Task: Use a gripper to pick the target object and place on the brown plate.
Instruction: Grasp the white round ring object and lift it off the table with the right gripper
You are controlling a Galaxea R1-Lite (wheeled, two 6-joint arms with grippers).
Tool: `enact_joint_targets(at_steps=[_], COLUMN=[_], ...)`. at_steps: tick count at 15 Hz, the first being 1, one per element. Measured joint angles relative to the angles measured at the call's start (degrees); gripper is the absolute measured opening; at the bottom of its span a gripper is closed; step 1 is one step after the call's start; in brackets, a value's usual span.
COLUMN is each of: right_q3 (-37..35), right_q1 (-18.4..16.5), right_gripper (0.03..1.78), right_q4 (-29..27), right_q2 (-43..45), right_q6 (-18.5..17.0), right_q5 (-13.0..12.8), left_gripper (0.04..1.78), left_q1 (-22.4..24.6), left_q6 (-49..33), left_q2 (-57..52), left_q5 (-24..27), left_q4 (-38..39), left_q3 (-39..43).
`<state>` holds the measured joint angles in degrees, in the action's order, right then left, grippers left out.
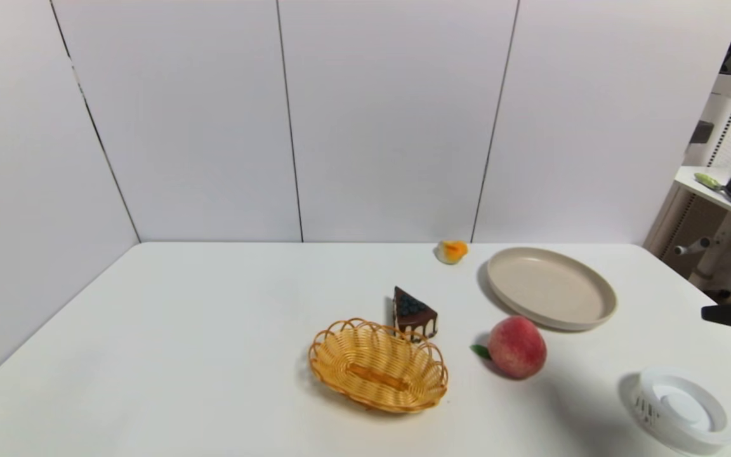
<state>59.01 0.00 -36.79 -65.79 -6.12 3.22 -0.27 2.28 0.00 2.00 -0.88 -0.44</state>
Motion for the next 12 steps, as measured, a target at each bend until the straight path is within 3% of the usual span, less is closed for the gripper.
enact_joint_targets(at_steps=[3, 12], right_q3=[7.9, 10.6], right_q1=[0.0, -0.2], right_gripper=[1.7, 1.7], right_q4=[-12.7, -14.1], right_q2=[-10.9, -28.7], right_q6=[-0.1, 0.2], right_q5=[4.2, 4.2], left_gripper=[1.69, 1.69], left_q1=[0.0, 0.0], left_q6=[0.0, 0.0], left_q2=[0.0, 0.0], left_q5=[0.0, 0.0], left_q4=[0.0, 0.0], left_q3=[0.0, 0.0])
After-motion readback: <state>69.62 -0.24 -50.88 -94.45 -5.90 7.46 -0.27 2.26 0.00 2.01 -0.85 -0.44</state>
